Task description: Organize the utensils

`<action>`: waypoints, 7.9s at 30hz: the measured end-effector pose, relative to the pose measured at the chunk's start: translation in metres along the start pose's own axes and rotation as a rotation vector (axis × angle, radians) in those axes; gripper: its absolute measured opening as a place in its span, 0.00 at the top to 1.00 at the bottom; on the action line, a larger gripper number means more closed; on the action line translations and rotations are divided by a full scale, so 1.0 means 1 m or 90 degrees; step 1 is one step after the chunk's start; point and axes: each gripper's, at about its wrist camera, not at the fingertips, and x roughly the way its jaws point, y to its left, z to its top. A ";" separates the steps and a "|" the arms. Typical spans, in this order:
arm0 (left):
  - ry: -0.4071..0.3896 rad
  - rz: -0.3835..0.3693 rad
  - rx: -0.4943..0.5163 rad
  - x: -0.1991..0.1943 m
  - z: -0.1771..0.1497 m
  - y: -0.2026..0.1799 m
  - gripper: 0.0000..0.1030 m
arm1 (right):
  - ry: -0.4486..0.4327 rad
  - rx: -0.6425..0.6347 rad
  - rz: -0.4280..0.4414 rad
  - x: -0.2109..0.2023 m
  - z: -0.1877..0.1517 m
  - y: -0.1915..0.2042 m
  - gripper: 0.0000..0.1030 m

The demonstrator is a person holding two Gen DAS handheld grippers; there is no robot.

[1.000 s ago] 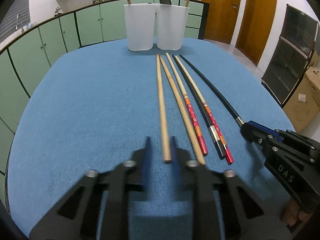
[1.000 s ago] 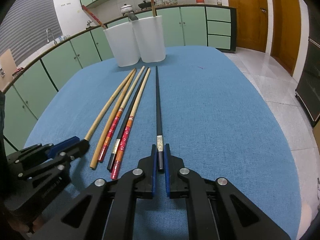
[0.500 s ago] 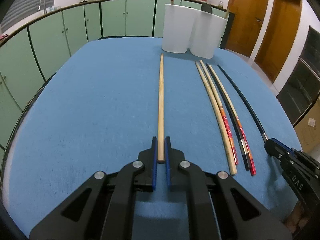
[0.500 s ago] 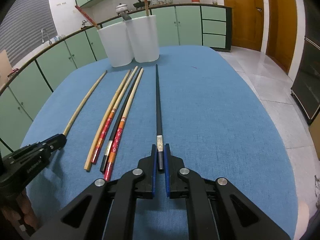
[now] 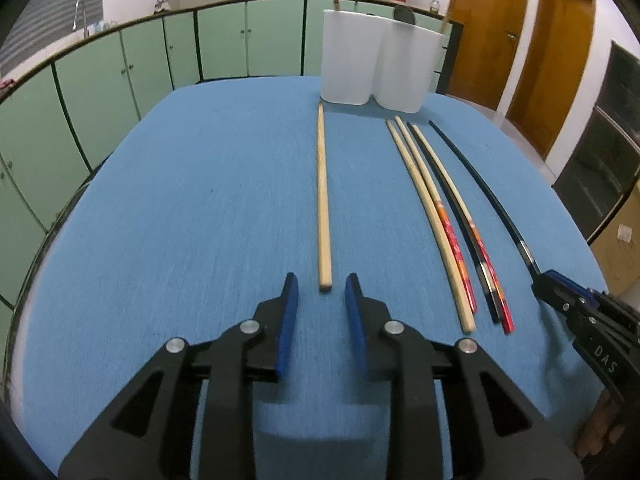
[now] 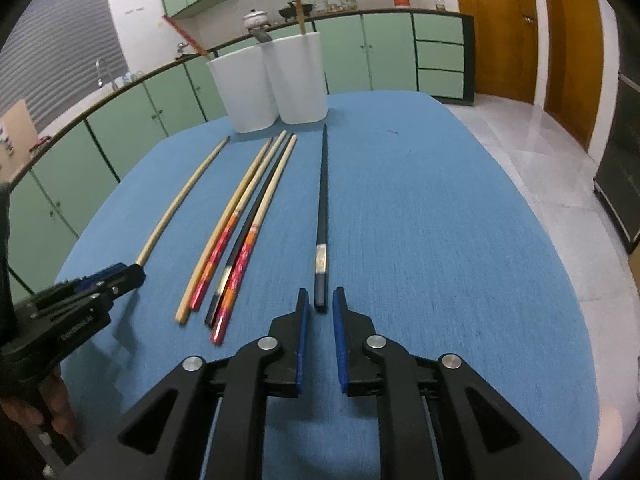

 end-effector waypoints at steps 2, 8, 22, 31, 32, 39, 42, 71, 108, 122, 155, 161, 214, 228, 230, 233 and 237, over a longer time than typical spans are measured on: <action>0.000 -0.005 -0.004 0.000 -0.001 0.002 0.75 | -0.001 -0.001 0.002 -0.001 0.000 0.000 0.88; 0.004 0.005 0.004 0.003 0.001 -0.001 0.75 | 0.003 -0.011 -0.003 0.001 0.002 0.001 0.88; 0.012 0.014 -0.016 0.007 0.007 0.001 0.95 | 0.010 -0.018 -0.020 0.007 0.009 0.007 0.94; -0.044 0.025 -0.009 -0.032 0.030 0.008 0.95 | -0.035 -0.015 -0.010 -0.025 0.033 0.002 0.94; -0.056 0.025 -0.009 -0.038 0.034 0.009 0.95 | -0.044 -0.016 -0.009 -0.030 0.037 0.002 0.94; -0.154 0.015 -0.004 -0.089 0.073 0.010 0.95 | -0.116 -0.013 0.003 -0.069 0.077 -0.006 0.94; -0.191 0.001 -0.008 -0.104 0.094 0.009 0.95 | -0.155 -0.022 0.010 -0.084 0.100 -0.007 0.94; -0.401 -0.103 -0.005 -0.159 0.254 -0.020 0.95 | -0.280 -0.103 0.132 -0.131 0.292 0.025 0.94; -0.332 -0.042 0.035 -0.044 0.295 -0.028 0.60 | -0.235 -0.090 0.095 -0.022 0.311 0.016 0.63; -0.323 -0.034 -0.010 -0.062 0.146 -0.004 0.13 | -0.265 -0.009 -0.006 -0.046 0.152 -0.011 0.05; -0.090 0.006 0.033 -0.006 0.026 0.014 0.12 | 0.011 -0.046 0.034 0.017 0.024 0.024 0.55; -0.085 0.006 0.039 -0.005 0.027 0.010 0.12 | 0.026 -0.060 0.039 0.025 0.025 0.031 0.59; 0.031 -0.048 0.068 0.031 0.034 -0.036 0.29 | 0.031 -0.005 0.003 0.022 0.024 0.002 0.95; 0.031 -0.010 0.075 0.029 0.034 -0.037 0.70 | 0.034 -0.014 -0.002 0.024 0.025 0.002 0.95; 0.029 -0.014 0.078 0.027 0.033 -0.038 0.85 | 0.033 -0.013 -0.005 0.023 0.024 0.002 0.95; 0.028 -0.011 0.068 0.026 0.033 -0.034 0.93 | 0.028 -0.007 -0.023 0.022 0.024 0.001 0.95; 0.024 0.014 0.019 0.022 0.032 -0.015 0.94 | 0.022 0.035 -0.038 0.020 0.025 -0.012 0.95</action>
